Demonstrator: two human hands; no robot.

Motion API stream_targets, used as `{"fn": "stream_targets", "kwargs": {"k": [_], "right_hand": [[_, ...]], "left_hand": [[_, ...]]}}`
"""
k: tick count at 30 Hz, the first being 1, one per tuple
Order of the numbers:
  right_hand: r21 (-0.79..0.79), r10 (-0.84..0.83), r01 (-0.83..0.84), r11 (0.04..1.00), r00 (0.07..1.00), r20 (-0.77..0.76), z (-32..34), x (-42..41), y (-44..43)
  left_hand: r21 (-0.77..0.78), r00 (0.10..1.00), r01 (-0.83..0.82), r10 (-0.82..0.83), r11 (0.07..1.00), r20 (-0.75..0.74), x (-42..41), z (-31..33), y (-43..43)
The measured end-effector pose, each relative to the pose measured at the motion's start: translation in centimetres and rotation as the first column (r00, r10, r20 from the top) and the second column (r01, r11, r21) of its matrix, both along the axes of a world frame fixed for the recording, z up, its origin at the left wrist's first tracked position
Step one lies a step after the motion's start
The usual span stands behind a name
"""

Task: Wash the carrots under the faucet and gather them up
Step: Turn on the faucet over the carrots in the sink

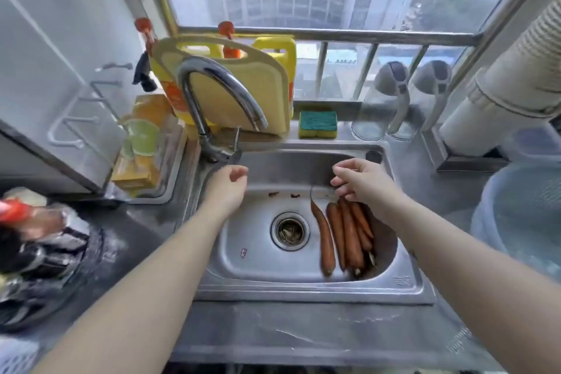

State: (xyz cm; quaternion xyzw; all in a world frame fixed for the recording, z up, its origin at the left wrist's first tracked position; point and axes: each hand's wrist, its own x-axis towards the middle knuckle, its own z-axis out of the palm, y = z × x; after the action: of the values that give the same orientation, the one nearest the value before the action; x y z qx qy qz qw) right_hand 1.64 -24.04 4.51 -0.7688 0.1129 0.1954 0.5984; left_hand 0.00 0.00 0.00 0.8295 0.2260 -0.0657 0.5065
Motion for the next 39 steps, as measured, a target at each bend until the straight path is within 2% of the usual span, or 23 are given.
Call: {"fn": "stream_targets", "kwargs": {"k": [2, 4, 7, 11, 17, 27, 39], "right_hand": [[-0.041, -0.003, 0.003, 0.999, 1.0, -0.002, -0.4, 0.5, 0.7], [-0.048, -0.004, 0.002, 0.999, 0.999, -0.038, -1.0, 0.7, 1.1], [-0.057, 0.015, -0.019, 0.998, 0.998, -0.06, -1.8, 0.9, 1.5], [-0.067, -0.003, -0.003, 0.998, 0.996, -0.087, -2.6, 1.3, 1.0], [-0.086, -0.026, 0.018, 0.996, 0.995, -0.096, -3.2, 1.4, 0.4], [-0.102, -0.032, 0.021, 0.995, 0.994, -0.105, -3.4, 1.9, 0.5], [-0.09, -0.022, 0.01, 0.996, 0.991, -0.129, -4.4, 3.0, 1.1]], "left_hand": [[0.158, 1.0, -0.012, 0.01, 0.987, 0.012, 1.4, 0.1, 1.7], [0.243, 0.997, 0.01, -0.027, 0.97, 0.067, 3.0, 0.6, 3.0], [0.212, 0.977, 0.121, -0.154, 0.97, 0.147, 5.4, 1.1, 3.1], [0.222, 0.97, 0.222, -0.238, 0.949, 0.044, 7.9, 1.2, 2.3], [0.409, 0.947, 0.258, -0.313, 0.875, 0.073, 7.6, 0.8, 2.1], [0.495, 0.91, 0.325, -0.409, 0.806, 0.069, 5.8, 0.6, 1.3], [0.579, 0.883, 0.414, -0.464, 0.702, -0.068, 5.5, 0.2, 1.5]]}}
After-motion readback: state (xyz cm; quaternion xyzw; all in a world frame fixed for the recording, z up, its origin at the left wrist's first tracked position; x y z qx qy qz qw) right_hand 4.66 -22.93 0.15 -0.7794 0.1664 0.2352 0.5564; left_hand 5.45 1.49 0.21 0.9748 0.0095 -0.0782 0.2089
